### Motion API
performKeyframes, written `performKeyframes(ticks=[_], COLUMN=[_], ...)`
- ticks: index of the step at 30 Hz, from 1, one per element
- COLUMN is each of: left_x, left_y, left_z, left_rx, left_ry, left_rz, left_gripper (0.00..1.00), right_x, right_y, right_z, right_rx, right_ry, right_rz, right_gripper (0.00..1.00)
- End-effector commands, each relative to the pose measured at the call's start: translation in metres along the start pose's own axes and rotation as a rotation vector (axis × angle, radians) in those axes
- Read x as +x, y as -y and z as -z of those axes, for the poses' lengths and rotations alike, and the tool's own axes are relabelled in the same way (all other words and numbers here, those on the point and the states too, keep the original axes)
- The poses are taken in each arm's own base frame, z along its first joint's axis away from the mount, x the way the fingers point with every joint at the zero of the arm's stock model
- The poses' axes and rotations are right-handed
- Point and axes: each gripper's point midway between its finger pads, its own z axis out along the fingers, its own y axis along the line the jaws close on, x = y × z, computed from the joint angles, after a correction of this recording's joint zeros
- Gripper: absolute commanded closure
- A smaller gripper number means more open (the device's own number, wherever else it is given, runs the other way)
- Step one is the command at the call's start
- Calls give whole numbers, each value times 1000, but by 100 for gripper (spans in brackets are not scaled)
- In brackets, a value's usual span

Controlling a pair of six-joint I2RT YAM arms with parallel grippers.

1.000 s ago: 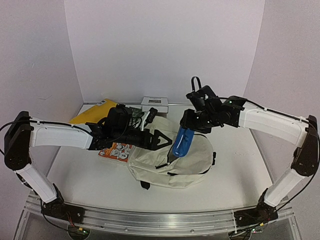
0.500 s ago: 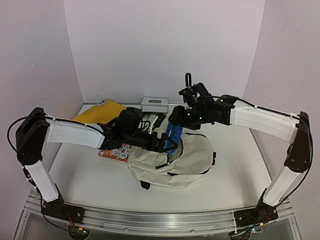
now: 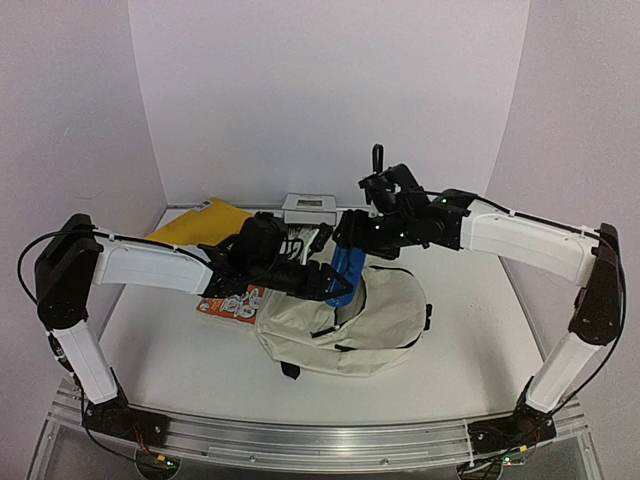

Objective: Pack the student bag
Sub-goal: Place the stationery in the student bag.

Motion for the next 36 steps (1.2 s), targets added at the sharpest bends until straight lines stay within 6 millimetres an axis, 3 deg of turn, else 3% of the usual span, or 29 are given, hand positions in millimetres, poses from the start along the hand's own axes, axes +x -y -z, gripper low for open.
performKeyframes(ticks=[1,5,10,16,21,31,36], left_x=[-22,-27,-35,-51,-55,-60,-60], left_y=[22,29,35,47,57,79,90], left_z=[-2,1,6,26,36,55,61], left_rx=[86,122,152,241,313,388,427], left_ry=[72,97,130,187,203,221,212], left_rz=[-10,-1,13,39,45,11,-5], left_gripper=[56,59,63,65,65,67,68], right_x=[-25,-36,-41,-56,-52,-24,-18], right_y=[-10,-10,-2,-22,-34,-25,-38], right_z=[10,22,35,82,103,87,91], right_rx=[-62,-121,-249,-624,-747,-768,-869], right_ry=[54,79,67,120,110,40,-8], right_rz=[-15,-16,-58,-80,-40,-47,-47], right_gripper=[18,8,4,2,2,2,2])
